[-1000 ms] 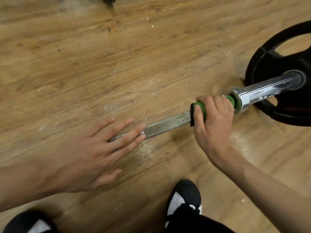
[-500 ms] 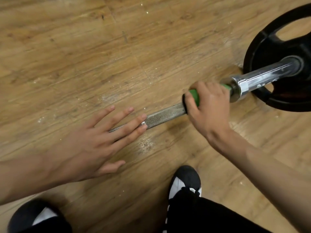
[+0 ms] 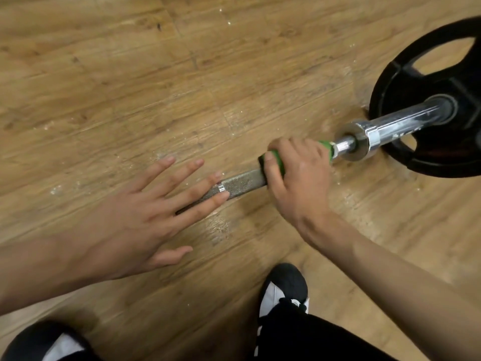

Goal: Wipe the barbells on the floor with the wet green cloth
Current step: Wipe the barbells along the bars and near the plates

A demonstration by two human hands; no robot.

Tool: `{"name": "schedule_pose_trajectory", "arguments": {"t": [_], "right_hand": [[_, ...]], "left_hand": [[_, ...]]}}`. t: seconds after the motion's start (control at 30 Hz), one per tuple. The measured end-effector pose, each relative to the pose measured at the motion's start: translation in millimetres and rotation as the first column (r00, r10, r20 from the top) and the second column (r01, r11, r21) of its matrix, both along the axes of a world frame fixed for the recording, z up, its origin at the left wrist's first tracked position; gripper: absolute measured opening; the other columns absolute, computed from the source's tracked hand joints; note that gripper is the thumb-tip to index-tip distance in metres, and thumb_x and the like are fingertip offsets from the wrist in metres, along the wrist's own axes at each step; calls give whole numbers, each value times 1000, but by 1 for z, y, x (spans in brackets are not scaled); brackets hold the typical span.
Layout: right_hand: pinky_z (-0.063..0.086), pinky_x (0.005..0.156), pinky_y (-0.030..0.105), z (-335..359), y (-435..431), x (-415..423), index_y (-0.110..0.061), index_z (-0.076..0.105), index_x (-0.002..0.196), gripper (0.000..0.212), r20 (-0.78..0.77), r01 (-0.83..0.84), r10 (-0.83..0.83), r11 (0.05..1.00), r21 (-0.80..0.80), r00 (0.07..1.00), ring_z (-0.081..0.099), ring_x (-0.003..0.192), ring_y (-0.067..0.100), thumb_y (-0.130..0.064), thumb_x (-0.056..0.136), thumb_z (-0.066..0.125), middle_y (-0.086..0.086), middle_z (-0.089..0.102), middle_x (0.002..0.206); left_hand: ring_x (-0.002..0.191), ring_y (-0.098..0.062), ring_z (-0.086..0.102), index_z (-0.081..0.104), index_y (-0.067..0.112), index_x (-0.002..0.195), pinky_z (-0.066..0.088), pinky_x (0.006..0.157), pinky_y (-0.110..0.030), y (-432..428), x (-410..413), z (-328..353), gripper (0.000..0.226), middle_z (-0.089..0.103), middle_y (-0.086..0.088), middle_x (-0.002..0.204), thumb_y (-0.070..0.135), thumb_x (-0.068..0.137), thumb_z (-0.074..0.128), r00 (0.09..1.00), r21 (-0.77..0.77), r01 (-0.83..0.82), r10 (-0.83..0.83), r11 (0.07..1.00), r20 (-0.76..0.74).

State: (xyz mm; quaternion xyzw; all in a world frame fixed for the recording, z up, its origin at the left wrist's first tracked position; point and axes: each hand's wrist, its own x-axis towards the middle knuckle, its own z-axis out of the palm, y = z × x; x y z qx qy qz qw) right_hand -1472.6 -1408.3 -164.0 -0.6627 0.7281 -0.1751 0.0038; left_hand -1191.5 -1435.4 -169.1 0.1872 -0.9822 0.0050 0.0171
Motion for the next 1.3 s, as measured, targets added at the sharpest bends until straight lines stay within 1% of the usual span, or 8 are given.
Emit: {"name": "schedule_pose_trajectory", "arguments": {"t": [0.2,0.3,0.47,0.6,0.8,0.93,1.13,1.3], "right_hand": [[41,83,43,-2,-7,17,-15,67,100,34,30,-188,188,982,-1,982,59,81,25,-41,106,46,-2,65,85],[41,81,42,-1,-16,21,-14,62,96,41,116,-149,145,989,25,983,58,76,22,-52,103,49,-9,58,82],[37,78,33,16,-23,25,-12,60,99,49,148,-121,120,993,-8,982,57,78,18,-61,99,52,-9,55,82],[38,78,39,48,-22,-9,-8,62,101,57,24,-168,171,981,-95,985,54,85,25,-62,102,44,6,63,90],[28,77,27,76,-43,-56,-3,59,105,54,120,16,18,960,-280,993,41,84,9,-55,105,43,-1,51,93],[33,81,40,93,-32,-118,1,59,108,54,12,-3,8,930,-367,1000,45,90,25,-51,106,44,19,60,97],[41,81,47,27,-29,-155,-3,61,110,51,65,-141,158,967,-214,985,51,90,32,-49,109,39,15,56,99],[41,92,46,-1,-46,-148,-2,64,120,41,-67,-337,332,906,-254,941,57,98,37,-36,107,48,17,63,108]], "left_hand": [[158,-42,16,18,9,166,18,126,-58,-5,-4,1,98,19,-21,170,62,92,56,1000,1,-9,9,1000,16],[158,-42,17,21,5,164,19,124,-59,0,-6,1,100,21,-27,168,63,91,58,998,39,-59,59,997,15],[156,-41,24,33,-3,158,22,123,-57,-5,-19,15,97,30,-29,164,72,96,33,993,151,-116,117,982,7],[155,-39,26,37,-6,156,28,123,-58,-27,-39,32,96,33,-26,163,71,100,27,999,109,-36,37,993,-2],[151,-40,35,44,-7,151,24,122,-53,-54,-66,49,92,41,-27,159,68,101,28,996,-11,-72,71,997,-48],[152,-38,35,42,-6,153,33,123,-53,-48,-89,47,93,39,-25,161,69,103,19,996,-8,-88,89,996,20],[156,-35,27,32,-4,159,28,125,-49,-39,-146,56,93,29,-23,166,70,104,17,993,-61,-90,94,994,66],[155,-36,28,31,-5,159,28,125,-47,-39,-179,46,91,28,-24,166,68,104,23,989,-76,-73,83,994,126]]}}
